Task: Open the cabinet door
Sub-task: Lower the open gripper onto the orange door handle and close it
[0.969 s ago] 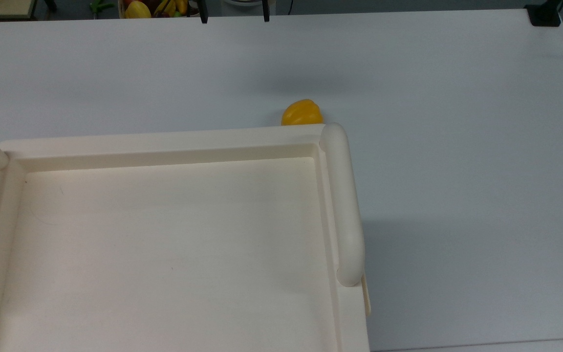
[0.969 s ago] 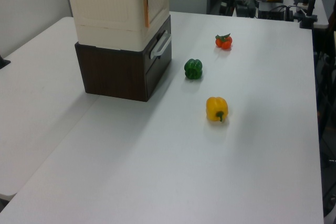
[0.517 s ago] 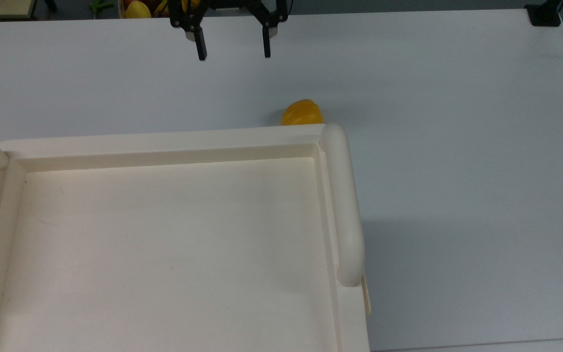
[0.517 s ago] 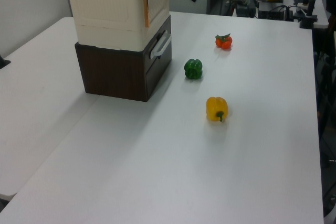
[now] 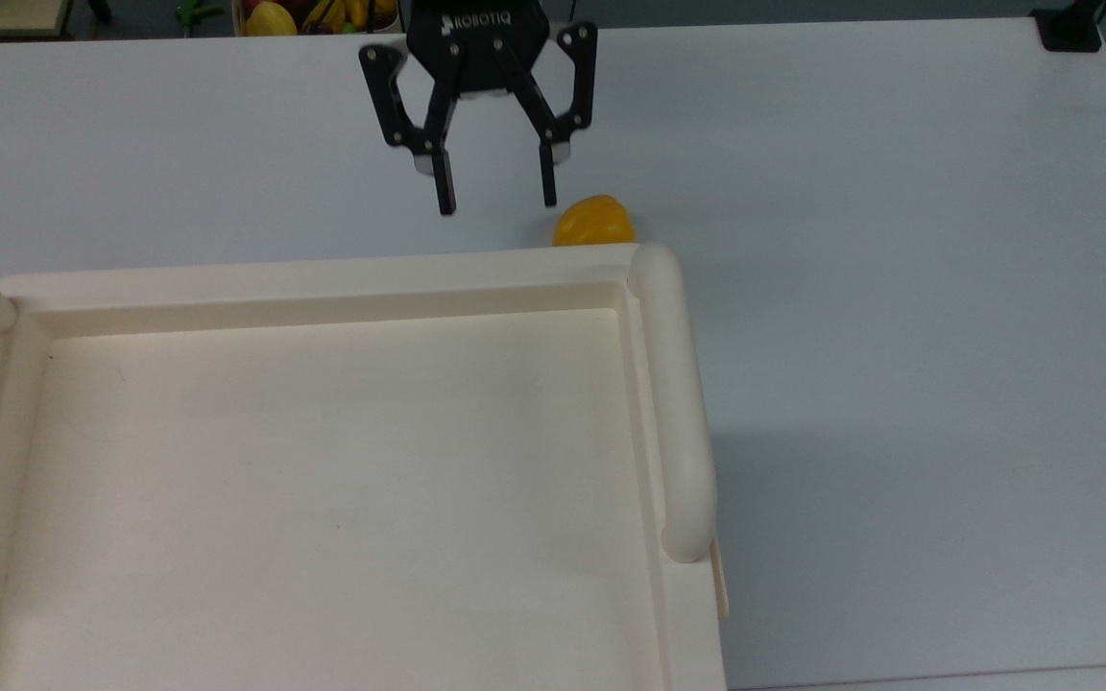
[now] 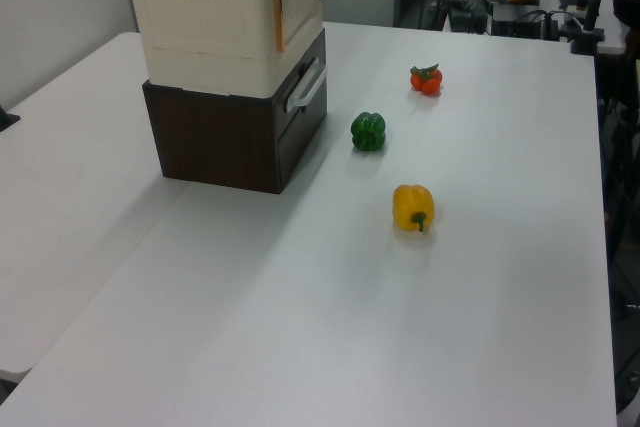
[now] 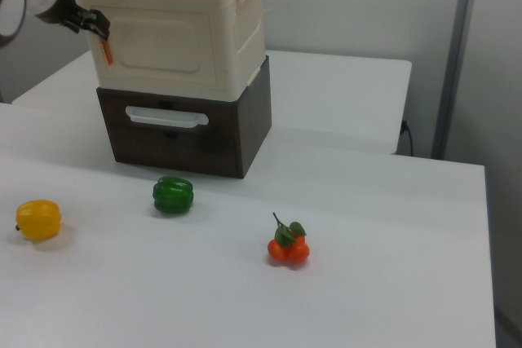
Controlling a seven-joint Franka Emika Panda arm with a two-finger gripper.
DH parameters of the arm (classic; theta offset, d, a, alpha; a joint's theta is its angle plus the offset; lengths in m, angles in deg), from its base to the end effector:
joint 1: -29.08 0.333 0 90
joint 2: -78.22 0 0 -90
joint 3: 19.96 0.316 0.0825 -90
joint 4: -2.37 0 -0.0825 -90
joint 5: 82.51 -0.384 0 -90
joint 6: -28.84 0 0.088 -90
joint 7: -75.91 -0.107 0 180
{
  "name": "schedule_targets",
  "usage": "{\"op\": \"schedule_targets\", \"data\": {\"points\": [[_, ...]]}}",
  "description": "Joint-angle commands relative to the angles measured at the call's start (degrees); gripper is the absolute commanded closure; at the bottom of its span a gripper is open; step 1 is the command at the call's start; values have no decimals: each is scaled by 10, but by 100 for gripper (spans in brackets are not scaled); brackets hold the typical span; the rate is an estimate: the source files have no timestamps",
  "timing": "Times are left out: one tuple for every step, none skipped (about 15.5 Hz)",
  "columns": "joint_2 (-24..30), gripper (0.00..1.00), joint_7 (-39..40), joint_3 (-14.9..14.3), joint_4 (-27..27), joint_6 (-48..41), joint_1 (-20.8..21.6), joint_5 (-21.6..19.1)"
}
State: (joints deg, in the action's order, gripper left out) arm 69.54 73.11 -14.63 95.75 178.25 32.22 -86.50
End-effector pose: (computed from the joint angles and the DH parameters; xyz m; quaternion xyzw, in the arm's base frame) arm 0.6538 0.0910 0.6259 -0.9150 -0.0217 -0.3961 0.0737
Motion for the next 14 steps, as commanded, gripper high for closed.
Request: {"op": "schedule_targets", "data": {"points": [[-31, 33, -2, -1, 0, 77, 18, 11], [-37, 33, -2, -1, 0, 91, 19, 11], [-44, 33, -2, -1, -1, 105, 22, 12], [-51, 33, -2, -2, -1, 117, 26, 15], [-61, 33, -3, -2, -4, 129, 27, 17], [-75, 33, -4, -2, -21, 141, 28, 19], [-85, 33, -4, -2, -31, 142, 28, 21], [-92, 33, -4, -2, -34, 143, 29, 25], [-95, 35, -5, -2, -42, 144, 29, 30], [-100, 37, -5, -2, -48, 144, 29, 35], [-107, 41, -5, -2, -51, 144, 30, 42], [-111, 47, -5, -2, -51, 148, 30, 50], [-115, 61, -5, -2, -51, 169, 29, 60], [-119, 72, -5, -2, -50, 175, 29, 62]]}}
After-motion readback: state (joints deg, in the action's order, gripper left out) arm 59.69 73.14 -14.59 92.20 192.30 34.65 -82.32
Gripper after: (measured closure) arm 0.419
